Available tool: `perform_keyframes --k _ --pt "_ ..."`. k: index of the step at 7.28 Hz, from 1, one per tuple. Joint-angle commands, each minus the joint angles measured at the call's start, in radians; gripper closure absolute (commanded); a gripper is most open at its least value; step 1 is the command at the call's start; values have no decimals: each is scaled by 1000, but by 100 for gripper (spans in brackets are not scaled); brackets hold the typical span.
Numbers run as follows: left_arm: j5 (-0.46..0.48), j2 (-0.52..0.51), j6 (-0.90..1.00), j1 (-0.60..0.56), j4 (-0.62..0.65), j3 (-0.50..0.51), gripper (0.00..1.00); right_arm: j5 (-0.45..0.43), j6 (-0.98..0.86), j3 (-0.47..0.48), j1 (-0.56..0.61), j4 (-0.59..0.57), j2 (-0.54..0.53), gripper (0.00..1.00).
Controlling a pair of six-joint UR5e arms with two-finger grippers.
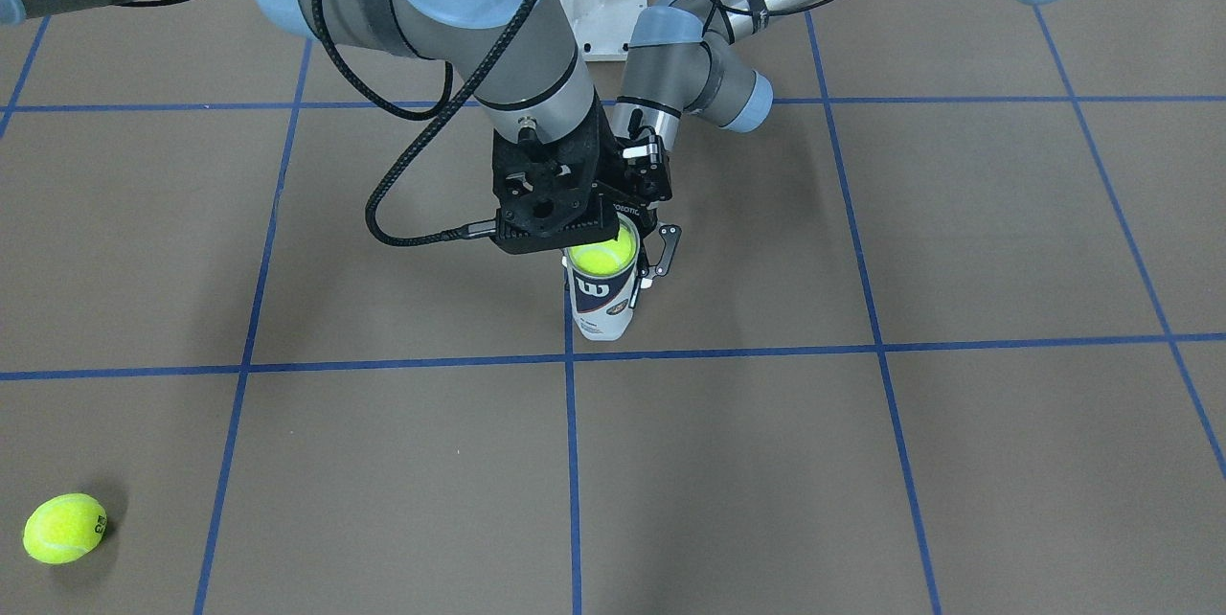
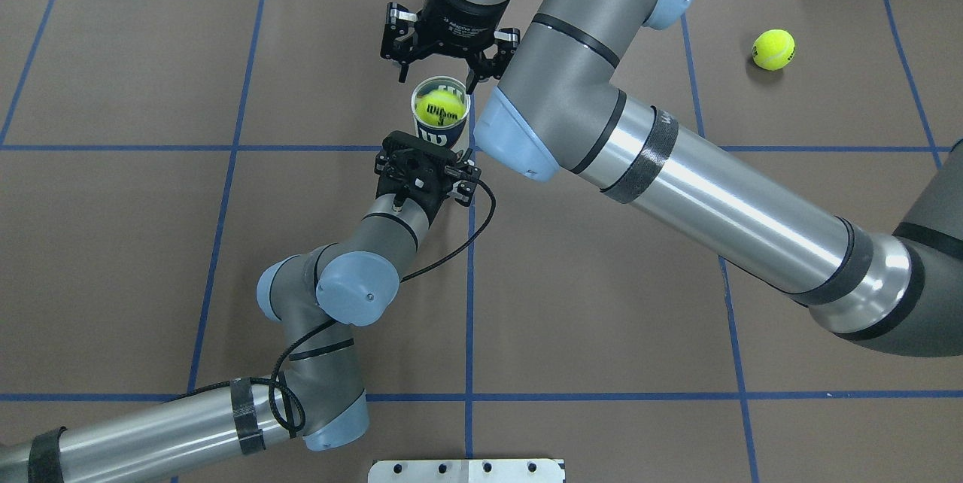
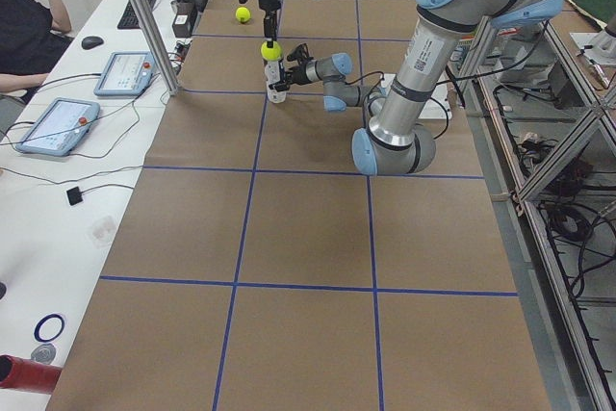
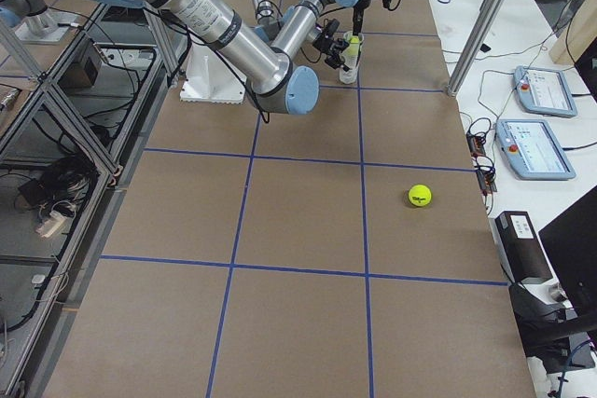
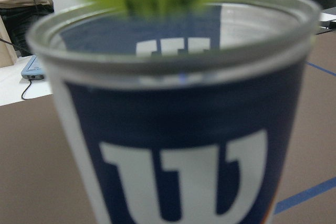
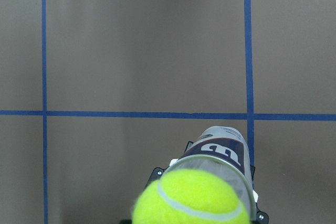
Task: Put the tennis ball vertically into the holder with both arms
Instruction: 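Open the right gripper to drop the ball into the can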
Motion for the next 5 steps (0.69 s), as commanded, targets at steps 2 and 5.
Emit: perform_keyframes --k 2,5 --pt "0 0 1 0 0 0 21 -3 7 19 11 -1 2 1" --pt "0 0 -1 0 -2 -2 21 -14 -105 33 130 -4 -78 1"
